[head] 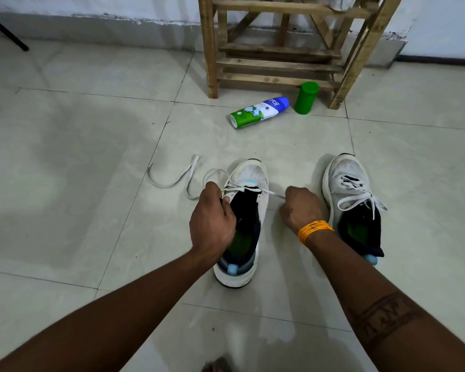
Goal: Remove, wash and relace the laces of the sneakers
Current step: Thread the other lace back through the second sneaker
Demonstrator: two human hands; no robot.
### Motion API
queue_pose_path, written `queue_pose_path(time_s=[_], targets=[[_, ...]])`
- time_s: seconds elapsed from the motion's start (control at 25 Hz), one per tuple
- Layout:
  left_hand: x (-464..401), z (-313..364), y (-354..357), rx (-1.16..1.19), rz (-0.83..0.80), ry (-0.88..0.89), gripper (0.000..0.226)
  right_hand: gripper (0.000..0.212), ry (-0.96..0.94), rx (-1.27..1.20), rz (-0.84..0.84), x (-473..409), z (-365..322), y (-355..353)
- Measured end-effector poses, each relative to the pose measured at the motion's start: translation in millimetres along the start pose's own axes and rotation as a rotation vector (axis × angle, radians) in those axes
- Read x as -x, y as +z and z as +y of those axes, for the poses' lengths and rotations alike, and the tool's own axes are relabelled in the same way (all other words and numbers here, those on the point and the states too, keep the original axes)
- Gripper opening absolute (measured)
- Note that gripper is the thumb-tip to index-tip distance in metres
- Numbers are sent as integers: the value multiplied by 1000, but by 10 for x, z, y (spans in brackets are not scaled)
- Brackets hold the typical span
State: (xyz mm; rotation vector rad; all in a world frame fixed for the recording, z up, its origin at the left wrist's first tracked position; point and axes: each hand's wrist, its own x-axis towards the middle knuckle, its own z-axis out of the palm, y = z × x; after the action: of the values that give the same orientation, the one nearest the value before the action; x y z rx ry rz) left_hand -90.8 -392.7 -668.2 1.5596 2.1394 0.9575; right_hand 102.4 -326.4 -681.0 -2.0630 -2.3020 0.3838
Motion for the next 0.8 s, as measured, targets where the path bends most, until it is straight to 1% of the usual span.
queue_pose_path(time_s=[0.08, 0.12, 0.16, 0.28, 0.32, 0.4, 0.44, 0.52, 0.56, 0.6, 0.68, 0.72, 0.8], targets=[[6, -1, -3, -7, -2, 24, 15, 17, 33, -10, -95, 14, 25, 4], [4, -6, -4, -9, -5, 36, 16, 19, 21, -29, -109, -2, -8, -23], [3, -9, -4, -9, -8, 48, 16, 23, 0, -39, -96, -19, -65, -73], [5, -14, -8, -20, -13, 68, 17, 37, -113, -134, 27, -86, -248, -204], [-1, -15, -6, -23, -14, 67, 17, 34, -151, -175, 54, -113, -291, -203], [-1, -15, 0, -23, -13, 61, 17, 20, -173, -203, 69, -150, -349, -176], [6, -11, 0, -19, -10, 54, 17, 17, -171, -198, 69, -161, -349, -134], [10, -3, -2, -17, 6, 35, 16, 18, -121, -168, 68, -144, -281, -64], [2, -9, 1, -18, 17, 26, 15, 18, -56, -137, 49, -123, -211, -39], [2, -20, 5, -13, 24, 18, 15, 20, 27, -92, -8, -95, -119, -29], [19, -18, 1, 2, 25, 9, 16, 26, 120, -4, -163, -60, 58, -38], [20, -14, -4, 4, 27, 13, 16, 28, 103, 10, -195, -60, 96, -61], [8, -18, -2, 3, 24, 27, 16, 28, -26, -65, -93, -113, 36, -116]])
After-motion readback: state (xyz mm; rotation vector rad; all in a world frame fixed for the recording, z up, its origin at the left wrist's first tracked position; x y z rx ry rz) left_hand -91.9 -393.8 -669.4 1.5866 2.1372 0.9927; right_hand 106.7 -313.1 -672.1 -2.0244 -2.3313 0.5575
